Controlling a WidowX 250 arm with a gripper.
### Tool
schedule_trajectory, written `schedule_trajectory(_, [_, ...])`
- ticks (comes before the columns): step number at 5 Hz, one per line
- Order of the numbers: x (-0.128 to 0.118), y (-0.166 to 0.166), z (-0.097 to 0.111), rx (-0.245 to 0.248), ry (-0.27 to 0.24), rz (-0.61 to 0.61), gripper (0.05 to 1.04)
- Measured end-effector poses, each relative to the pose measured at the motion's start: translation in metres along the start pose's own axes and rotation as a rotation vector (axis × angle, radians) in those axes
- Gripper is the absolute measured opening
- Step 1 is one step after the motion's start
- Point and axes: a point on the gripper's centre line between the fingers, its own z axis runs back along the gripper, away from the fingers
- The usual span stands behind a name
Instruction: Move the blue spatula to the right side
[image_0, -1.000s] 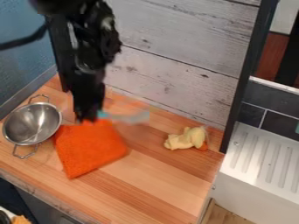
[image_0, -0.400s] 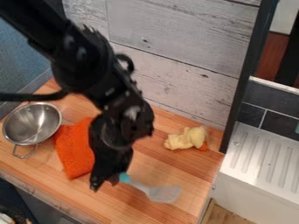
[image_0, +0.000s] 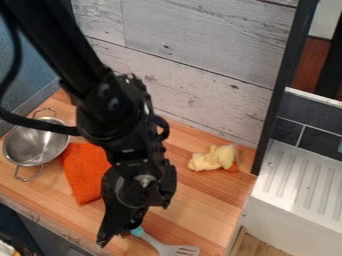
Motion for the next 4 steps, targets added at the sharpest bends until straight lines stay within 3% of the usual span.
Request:
schedule_trajectory(1, [0.000,-0.003,-0.006,0.010,-0.018,-0.018,0.388])
schedule_trajectory(3, [-0.002,-0.008,-0.005,0.044,0.001,-0.004,0.944])
schedule_trajectory(4, [-0.001,-0.013,0.004,0.018,0.040,0.001,1.014])
